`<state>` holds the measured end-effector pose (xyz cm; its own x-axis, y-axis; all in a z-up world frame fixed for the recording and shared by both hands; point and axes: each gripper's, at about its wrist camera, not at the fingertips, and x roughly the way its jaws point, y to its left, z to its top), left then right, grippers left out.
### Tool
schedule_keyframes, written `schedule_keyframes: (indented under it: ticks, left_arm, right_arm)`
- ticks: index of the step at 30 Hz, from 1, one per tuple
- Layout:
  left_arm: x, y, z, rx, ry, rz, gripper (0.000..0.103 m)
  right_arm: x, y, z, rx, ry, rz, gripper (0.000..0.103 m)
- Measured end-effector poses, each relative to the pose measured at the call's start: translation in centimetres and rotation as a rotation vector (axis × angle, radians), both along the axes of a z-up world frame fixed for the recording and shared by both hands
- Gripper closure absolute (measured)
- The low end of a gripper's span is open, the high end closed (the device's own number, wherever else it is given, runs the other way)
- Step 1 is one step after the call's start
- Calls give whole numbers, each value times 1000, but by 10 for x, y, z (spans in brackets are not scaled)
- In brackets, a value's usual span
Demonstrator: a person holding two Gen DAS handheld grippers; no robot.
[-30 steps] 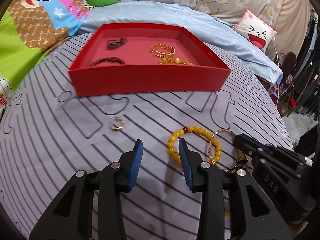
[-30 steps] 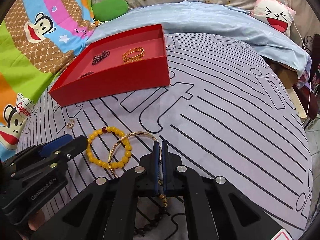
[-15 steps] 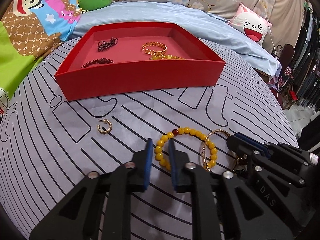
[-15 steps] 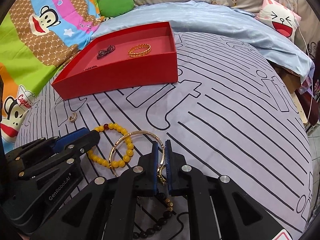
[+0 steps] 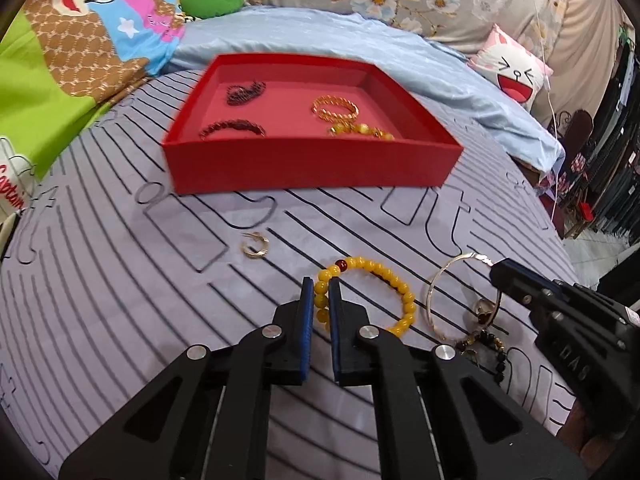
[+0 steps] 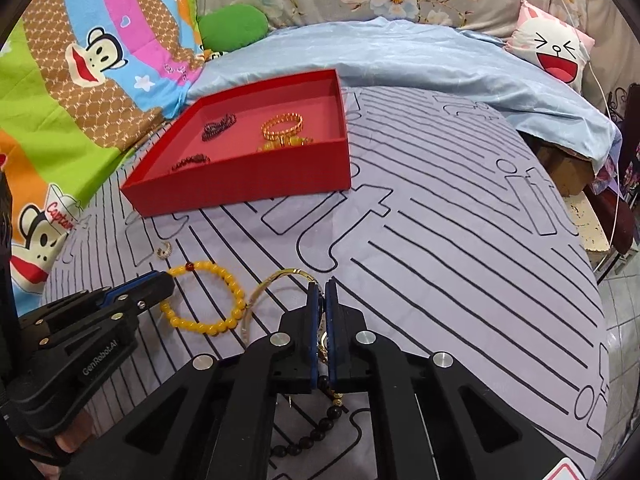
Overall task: Organize jewelry
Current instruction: 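Grasp the thin gold bangle with the right tool while the left grasps the yellow amber bracelet, then carry both held bracelets over the red tray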
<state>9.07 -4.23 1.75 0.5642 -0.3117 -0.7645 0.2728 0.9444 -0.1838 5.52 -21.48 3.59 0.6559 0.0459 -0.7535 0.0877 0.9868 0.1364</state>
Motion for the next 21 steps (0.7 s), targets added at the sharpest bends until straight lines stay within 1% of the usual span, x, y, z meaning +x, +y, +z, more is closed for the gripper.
schedule_keyframes:
  ticks: [9, 16, 21]
  left_arm:
    - [-7, 18, 27, -12, -34, 18, 96]
    - [-10, 18, 45, -19, -70, 11, 96]
    - [-3, 16, 60, -26, -99, -1, 96]
  right_arm:
    - [-4, -1, 25, -8, -52, 2, 99]
    - [-3, 3, 35, 17, -74, 18, 99]
    - [4, 6, 44, 7, -95, 36, 99]
